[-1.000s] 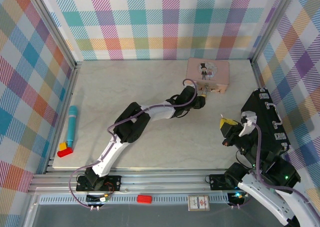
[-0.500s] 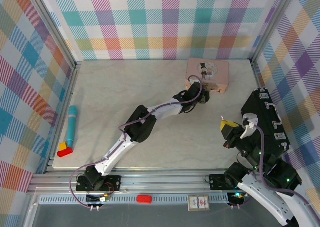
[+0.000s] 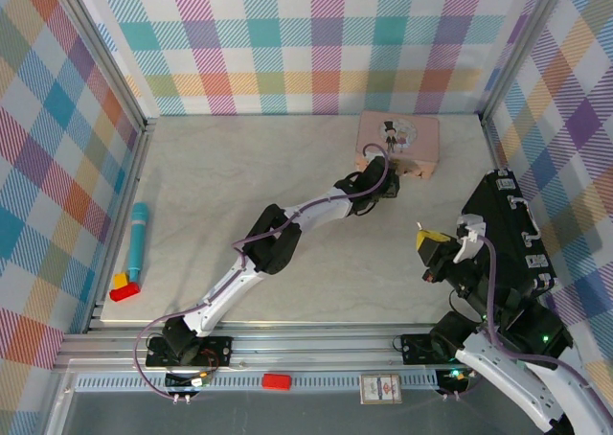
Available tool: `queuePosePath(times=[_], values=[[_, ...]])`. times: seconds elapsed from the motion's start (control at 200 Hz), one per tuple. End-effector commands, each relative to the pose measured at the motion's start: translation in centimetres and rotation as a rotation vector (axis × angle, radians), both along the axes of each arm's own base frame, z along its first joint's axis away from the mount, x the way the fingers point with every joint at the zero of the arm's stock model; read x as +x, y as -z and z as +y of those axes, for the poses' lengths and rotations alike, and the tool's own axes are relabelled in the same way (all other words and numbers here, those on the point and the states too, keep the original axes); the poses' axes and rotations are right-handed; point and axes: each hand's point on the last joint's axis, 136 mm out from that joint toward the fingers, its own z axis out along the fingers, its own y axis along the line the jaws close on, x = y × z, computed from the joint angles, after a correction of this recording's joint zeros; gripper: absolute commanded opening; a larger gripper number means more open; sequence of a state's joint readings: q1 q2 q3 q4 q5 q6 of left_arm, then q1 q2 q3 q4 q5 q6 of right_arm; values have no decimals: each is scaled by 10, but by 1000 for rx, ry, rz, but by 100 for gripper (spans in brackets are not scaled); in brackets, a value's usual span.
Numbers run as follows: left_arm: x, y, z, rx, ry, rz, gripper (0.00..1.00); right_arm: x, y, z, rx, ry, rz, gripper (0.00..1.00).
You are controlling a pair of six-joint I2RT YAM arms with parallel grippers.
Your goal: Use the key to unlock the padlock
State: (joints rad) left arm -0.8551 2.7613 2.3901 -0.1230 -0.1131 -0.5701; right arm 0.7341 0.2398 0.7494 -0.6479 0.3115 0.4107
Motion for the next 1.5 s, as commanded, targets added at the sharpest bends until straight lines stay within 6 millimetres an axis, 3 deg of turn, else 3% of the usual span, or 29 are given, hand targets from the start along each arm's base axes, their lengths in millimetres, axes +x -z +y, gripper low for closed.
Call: queuePosePath(times=[0.0, 0.145, 0.26, 0.555, 0.81, 1.095, 1.3, 1.495], values=[[-4, 18, 11, 24, -19, 41, 22, 1, -6, 5, 33, -14, -7, 0], [-7, 5, 20, 8, -33, 11, 8, 2, -3, 10, 29, -28, 14, 0], [-10, -5, 36, -28, -70, -18, 5, 5, 4, 14, 28, -28, 41, 0], [-22, -13, 110, -62, -159, -28, 1, 12, 11, 29, 58, -54, 97, 0], [-42, -3, 187, -27, -233, -2, 0, 23, 16, 49, 73, -86, 138, 0], [-76, -6, 257, 1, -325, 86, 0, 46, 44, 82, 46, -112, 269, 0], [-112, -9, 277, -3, -318, 163, 0, 60, 74, 112, 60, -147, 396, 0], [-132, -12, 290, -62, -338, 170, 0, 68, 103, 135, 99, -168, 516, 0]])
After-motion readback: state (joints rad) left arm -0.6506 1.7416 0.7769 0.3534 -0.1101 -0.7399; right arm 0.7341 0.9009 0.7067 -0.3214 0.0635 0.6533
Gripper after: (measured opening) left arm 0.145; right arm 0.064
